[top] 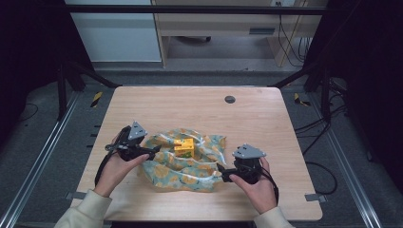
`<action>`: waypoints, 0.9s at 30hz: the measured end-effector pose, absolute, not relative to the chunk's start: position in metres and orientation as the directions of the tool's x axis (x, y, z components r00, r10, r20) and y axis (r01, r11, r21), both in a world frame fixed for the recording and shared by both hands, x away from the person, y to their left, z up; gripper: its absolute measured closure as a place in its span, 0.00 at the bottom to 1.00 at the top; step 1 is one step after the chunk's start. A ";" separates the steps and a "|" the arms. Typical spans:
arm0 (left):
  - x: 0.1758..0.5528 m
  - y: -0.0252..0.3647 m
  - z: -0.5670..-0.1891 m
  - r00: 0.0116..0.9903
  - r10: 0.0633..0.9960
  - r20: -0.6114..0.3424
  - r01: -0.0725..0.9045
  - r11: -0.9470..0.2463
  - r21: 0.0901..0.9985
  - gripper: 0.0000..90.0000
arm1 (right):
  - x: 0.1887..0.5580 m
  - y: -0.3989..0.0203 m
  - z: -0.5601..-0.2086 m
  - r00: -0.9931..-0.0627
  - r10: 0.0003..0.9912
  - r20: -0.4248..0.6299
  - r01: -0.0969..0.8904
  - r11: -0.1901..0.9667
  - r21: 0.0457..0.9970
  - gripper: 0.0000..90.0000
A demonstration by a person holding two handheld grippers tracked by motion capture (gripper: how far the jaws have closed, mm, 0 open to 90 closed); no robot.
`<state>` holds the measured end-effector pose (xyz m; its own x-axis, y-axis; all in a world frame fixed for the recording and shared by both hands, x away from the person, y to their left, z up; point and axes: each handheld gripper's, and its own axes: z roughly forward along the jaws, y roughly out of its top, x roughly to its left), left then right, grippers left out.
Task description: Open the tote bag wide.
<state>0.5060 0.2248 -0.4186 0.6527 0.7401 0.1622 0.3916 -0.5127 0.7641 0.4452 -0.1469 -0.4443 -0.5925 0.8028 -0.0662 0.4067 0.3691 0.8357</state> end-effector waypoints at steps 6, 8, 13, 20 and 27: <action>0.502 0.239 -0.413 0.642 0.750 0.159 0.392 -0.499 0.773 0.11 | 0.447 -0.163 -0.444 -0.552 0.831 -0.065 0.419 0.344 0.841 0.05; 0.502 0.247 -0.410 0.635 0.756 0.158 0.395 -0.494 0.774 0.10 | 0.448 -0.169 -0.444 -0.533 0.843 -0.069 0.423 0.336 0.841 0.05; 0.507 0.268 -0.411 0.613 0.778 0.134 0.412 -0.460 0.787 0.07 | 0.451 -0.190 -0.445 -0.472 0.879 -0.064 0.452 0.304 0.838 0.06; 0.515 0.295 -0.419 0.572 0.813 0.109 0.455 -0.425 0.782 0.07 | 0.452 -0.209 -0.448 -0.426 0.903 -0.059 0.484 0.283 0.828 0.06; 0.522 0.317 -0.437 0.525 0.844 0.112 0.500 -0.412 0.762 0.07 | 0.457 -0.223 -0.457 -0.399 0.916 -0.054 0.536 0.280 0.797 0.08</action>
